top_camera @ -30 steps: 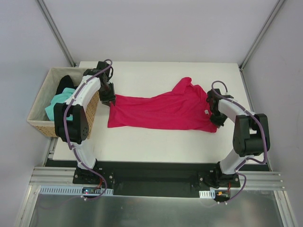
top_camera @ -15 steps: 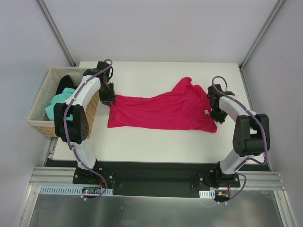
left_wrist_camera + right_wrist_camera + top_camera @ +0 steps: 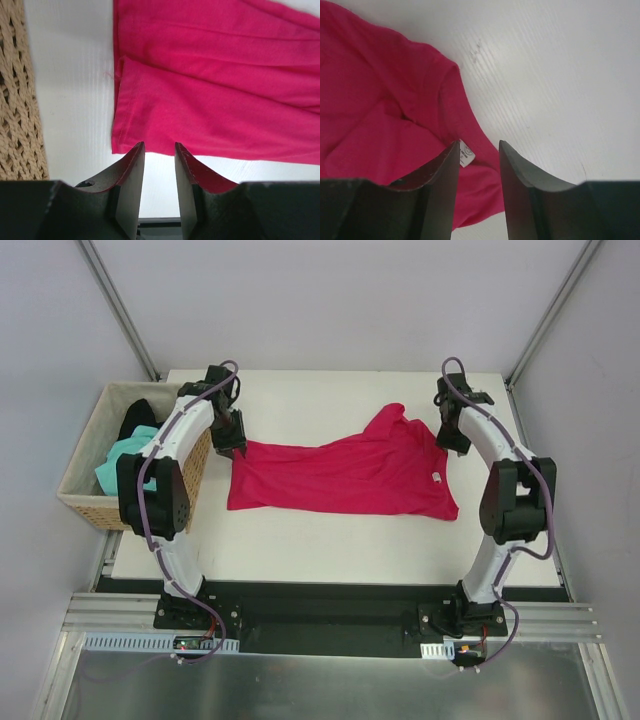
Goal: Fold and stack the t-shirts
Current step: Fold the flattened tshirt in 1/3 of the way, then grap the side of the flattened tshirt furthest away from the robot with both arms
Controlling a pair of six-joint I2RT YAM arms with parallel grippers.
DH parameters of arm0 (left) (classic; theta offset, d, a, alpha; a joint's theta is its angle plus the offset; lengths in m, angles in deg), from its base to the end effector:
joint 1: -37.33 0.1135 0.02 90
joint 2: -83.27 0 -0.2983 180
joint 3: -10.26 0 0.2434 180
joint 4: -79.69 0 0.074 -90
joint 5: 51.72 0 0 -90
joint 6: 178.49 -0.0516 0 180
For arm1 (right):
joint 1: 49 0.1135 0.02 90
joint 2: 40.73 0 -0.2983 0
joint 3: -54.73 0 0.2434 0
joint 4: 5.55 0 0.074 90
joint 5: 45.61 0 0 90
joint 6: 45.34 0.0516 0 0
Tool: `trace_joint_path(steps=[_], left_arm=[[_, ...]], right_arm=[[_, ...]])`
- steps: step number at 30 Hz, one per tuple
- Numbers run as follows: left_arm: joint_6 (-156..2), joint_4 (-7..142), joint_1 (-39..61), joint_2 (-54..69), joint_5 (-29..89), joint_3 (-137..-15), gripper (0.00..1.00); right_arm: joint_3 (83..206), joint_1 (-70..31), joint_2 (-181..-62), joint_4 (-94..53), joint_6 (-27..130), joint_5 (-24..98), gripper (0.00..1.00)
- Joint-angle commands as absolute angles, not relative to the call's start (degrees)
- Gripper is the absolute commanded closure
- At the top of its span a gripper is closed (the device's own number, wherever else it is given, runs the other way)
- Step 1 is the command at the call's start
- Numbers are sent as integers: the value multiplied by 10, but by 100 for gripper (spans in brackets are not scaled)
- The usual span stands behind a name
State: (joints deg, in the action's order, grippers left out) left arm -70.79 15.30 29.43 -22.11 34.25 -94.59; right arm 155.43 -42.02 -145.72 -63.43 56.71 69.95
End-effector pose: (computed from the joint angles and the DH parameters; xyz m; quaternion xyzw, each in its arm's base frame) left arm 0.3914 -0.0580 0.2852 -0.0757 0.9726 -0.0815 0.2040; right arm 0.3959 0.0260 0.2768 0.0950 0.9433 -0.1730 0.2668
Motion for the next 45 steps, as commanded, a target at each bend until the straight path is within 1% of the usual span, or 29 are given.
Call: trace_joint_path(steps=[1, 10, 17, 21, 24, 26, 27, 28, 29, 31, 32, 33, 34, 45], left_arm=[[-696, 152, 292, -234, 342, -993, 69], [-693, 152, 300, -259, 339, -1038, 68], [-699, 152, 305, -284, 327, -1066, 68], [-705, 153, 307, -298, 316, -1082, 68], [-706, 153, 307, -301, 306, -1080, 68], [-706, 159, 307, -300, 305, -1063, 69], [-705, 162, 307, -299, 302, -1057, 69], [-705, 166, 307, -299, 301, -1049, 73], [-705, 172, 307, -303, 300, -1039, 83], [-705, 173, 307, -309, 291, -1034, 95], [-705, 174, 307, -318, 287, -1033, 100], [-705, 178, 307, -320, 284, -1033, 100], [-705, 180, 307, -323, 282, -1032, 100], [-709, 184, 309, -370, 269, -1064, 100]], right_arm=[[1628, -418, -1500, -666, 514, 657, 59], [1729, -414, -1579, -687, 480, 633, 58], [1760, -406, -1598, -636, 456, 554, 60], [1807, -400, -1623, -628, 454, 520, 59], [1808, -398, -1624, -630, 462, 514, 60], [1785, -395, -1614, -617, 471, 504, 60], [1773, -395, -1611, -611, 479, 499, 64], [1754, -395, -1609, -601, 484, 489, 67], [1746, -394, -1609, -595, 488, 487, 74], [1738, -392, -1612, -591, 498, 476, 84], [1732, -392, -1614, -591, 502, 473, 93], [1731, -393, -1616, -590, 504, 469, 97], [1729, -392, -1618, -590, 507, 470, 99], [1738, -393, -1644, -589, 512, 452, 99]])
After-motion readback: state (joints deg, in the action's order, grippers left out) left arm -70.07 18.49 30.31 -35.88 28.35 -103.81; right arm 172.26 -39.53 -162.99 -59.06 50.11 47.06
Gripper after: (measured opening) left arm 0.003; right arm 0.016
